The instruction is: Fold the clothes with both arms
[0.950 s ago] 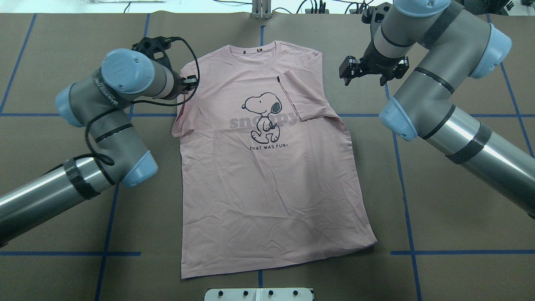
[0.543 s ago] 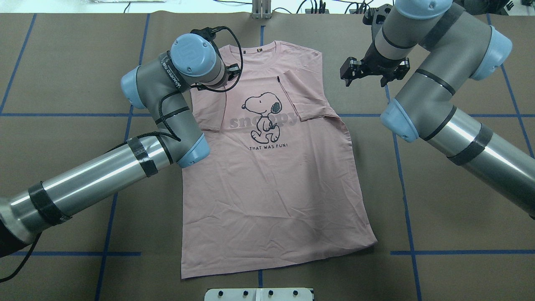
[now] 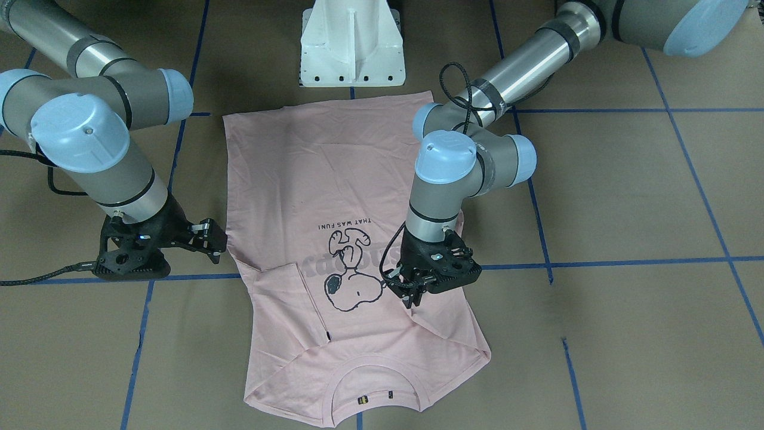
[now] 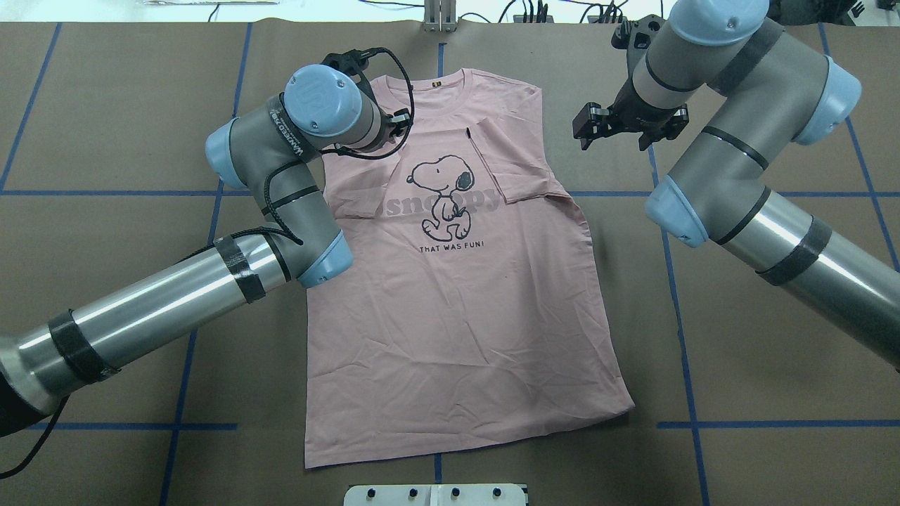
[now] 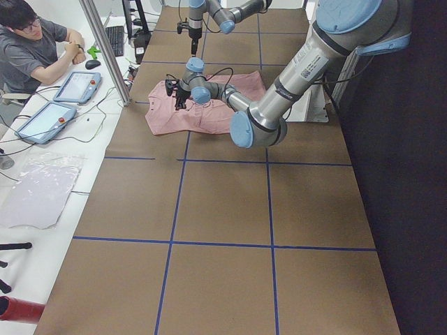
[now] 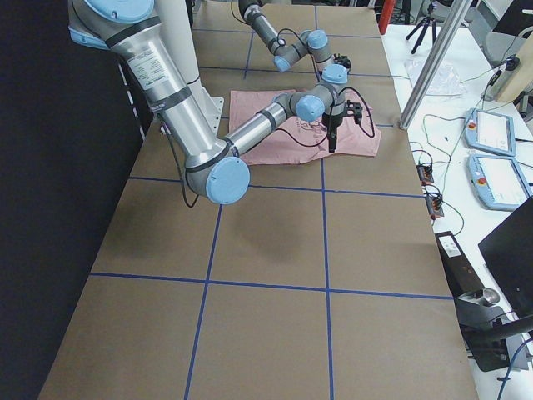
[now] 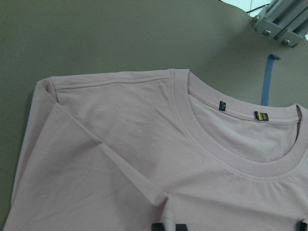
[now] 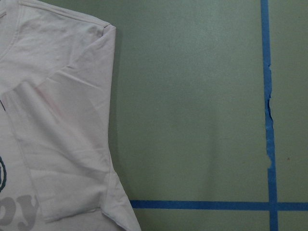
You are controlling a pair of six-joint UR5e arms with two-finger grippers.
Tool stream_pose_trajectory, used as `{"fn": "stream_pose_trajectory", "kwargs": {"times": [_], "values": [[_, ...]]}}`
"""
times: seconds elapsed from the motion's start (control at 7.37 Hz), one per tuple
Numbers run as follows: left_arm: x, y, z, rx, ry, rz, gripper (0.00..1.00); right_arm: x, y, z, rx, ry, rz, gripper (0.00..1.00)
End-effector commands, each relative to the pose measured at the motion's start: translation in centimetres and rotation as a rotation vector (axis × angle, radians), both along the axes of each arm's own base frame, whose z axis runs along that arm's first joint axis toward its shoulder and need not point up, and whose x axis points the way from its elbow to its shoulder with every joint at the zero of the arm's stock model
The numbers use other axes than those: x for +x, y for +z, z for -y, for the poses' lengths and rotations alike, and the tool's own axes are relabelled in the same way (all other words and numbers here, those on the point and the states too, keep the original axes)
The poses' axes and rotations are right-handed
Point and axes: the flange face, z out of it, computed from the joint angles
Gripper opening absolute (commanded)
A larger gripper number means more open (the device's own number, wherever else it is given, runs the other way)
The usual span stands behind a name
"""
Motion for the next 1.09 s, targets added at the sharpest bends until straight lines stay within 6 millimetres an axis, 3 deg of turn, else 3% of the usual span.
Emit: {"fn": "stream_pose_trajectory", "kwargs": {"times": [0.0, 0.14, 0.41, 0.54, 0.68, 0.81, 0.95], "values": [[-0.6, -1.4, -0.9, 0.031, 0.014, -0.033, 1.0, -0.4, 0.0, -0.3, -0.002, -0.003, 0.001, 1.0], [-2.0, -1.3, -3.1, 0.028, 0.081, -0.069, 1.0, -0.3, -0.4, -0.7, -0.006, 0.004, 0.011, 1.0], [-7.0, 0.8, -7.7, 0.007, 0.135, -0.085, 1.0, -1.6, -1.3, -5.8, -0.063, 0.054, 0.055, 1.0], [-8.8, 0.9, -10.7, -0.005, 0.175, -0.023, 1.0, -2.1, -0.5, -11.1, -0.052, 0.072, 0.045, 1.0], [-8.5, 0.3, -15.1, -0.017, 0.229, 0.006, 1.0, -1.9, -0.2, -15.4, -0.055, 0.072, 0.054, 1.0], [-10.1, 1.8, -18.4, -0.018, 0.262, 0.008, 1.0, -1.8, 0.2, -19.2, -0.088, 0.068, 0.064, 1.0], [-11.6, 2.5, -20.8, -0.011, 0.281, 0.0, 1.0, -3.5, 1.5, -23.9, -0.086, 0.078, 0.06, 1.0]]}}
